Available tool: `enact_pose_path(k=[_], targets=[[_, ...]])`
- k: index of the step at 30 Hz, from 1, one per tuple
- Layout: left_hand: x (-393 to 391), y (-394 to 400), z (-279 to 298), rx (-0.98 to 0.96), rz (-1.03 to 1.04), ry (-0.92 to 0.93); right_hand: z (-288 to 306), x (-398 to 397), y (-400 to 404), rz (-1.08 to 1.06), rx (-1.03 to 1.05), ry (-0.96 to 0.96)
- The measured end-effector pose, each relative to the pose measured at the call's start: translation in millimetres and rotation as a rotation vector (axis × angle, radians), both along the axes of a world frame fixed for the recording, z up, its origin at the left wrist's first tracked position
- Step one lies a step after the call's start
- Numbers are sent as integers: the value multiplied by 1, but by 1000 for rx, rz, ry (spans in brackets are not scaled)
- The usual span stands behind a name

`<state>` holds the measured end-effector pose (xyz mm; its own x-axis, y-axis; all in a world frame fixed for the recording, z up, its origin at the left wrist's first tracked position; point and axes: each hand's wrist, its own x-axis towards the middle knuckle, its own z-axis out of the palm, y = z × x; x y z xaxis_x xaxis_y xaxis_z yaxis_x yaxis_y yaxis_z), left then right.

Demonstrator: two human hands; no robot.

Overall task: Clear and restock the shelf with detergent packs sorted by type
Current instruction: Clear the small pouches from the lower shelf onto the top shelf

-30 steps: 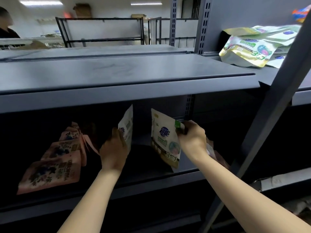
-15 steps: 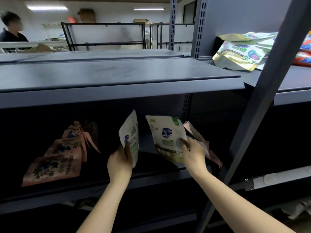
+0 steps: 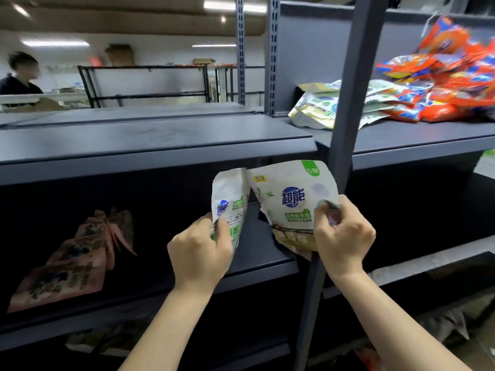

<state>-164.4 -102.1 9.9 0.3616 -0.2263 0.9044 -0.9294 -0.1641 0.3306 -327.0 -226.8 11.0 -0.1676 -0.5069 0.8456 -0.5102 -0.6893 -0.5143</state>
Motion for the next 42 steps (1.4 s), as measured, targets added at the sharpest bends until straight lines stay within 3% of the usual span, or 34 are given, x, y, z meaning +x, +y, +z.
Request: enact_pose_path(k=[6,13,20,26,30,35,37,38,40,42], targets=[[-48,4,42,-85,-177,-34,36,-57,-19,101,-89,-234],[-122,-33,100,-251,-240,-22,89,-112,-68,46,-103,-449],[-178,-128,139,-271,-252,-13,125,-161,-166,-41,-31,-436],[-208,-215,153,-310,-161,37,151,-182,-256,99,-19,-392],[-211,-256,156,-321,-28,128,173,-168,-312,254,-39,-372],[-209,-291,168,-292,130,245,207,-119,-381,283,-186,-366],[-206,-303,175,-298,184,270,218,-98,-409,294,-245,-183],[-205,-308,180,-304,213,282,220,-88,-425,269,-199,47],[-201,-323,189,-321,263,308,217,-72,-450,204,63,631],[-196,-340,198,-331,306,315,210,-66,-467,274,285,957]])
